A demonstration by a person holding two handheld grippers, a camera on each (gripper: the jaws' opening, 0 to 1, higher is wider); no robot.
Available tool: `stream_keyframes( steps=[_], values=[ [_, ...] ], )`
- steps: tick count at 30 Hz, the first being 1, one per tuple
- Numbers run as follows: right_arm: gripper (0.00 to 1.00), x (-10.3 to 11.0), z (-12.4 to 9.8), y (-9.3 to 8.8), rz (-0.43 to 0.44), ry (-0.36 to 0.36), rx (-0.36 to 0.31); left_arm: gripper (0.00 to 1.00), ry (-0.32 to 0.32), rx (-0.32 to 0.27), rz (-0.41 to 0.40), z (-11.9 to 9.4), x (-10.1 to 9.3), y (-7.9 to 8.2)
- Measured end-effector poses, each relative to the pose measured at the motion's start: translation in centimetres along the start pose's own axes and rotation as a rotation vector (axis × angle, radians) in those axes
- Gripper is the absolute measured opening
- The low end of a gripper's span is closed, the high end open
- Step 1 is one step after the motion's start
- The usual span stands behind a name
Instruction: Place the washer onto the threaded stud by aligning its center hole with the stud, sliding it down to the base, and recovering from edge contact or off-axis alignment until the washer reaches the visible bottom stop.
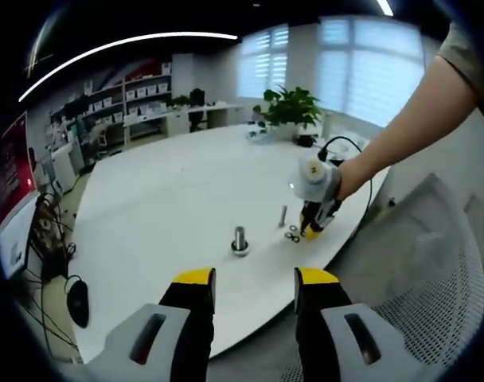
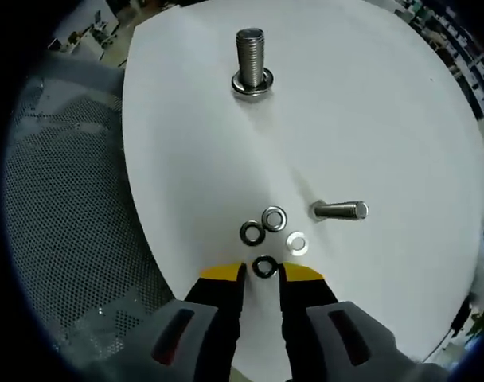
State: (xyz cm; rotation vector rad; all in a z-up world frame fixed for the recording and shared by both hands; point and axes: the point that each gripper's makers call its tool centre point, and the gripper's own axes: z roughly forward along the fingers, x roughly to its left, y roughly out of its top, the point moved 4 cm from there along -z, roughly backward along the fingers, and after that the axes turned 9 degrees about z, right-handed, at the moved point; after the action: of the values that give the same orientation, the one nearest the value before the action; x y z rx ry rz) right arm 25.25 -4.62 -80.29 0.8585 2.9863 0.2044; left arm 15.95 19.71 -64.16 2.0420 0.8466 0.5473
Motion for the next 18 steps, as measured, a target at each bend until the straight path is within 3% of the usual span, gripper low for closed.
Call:
stream_keyframes(
  steps=[3,12,18],
  values=[
    [0.16,0.10,0.15,0.16,-0.056,-0.014,-0.010,0.37,-0.002,0.000,-0.002,-0.01,-0.03,-0.02],
    [0.14,0.13,0.64,0.40,-0.027,-0.042,0.049,0.37,-0.001,0.000,0.003,0.01,0.00,-0.02],
    [0.13,0.16,0.32,0.06,0.015,-0.061,-0.011,0.36,0.003,-0.005,0.003,-0.03,0.08,0.03]
  ],
)
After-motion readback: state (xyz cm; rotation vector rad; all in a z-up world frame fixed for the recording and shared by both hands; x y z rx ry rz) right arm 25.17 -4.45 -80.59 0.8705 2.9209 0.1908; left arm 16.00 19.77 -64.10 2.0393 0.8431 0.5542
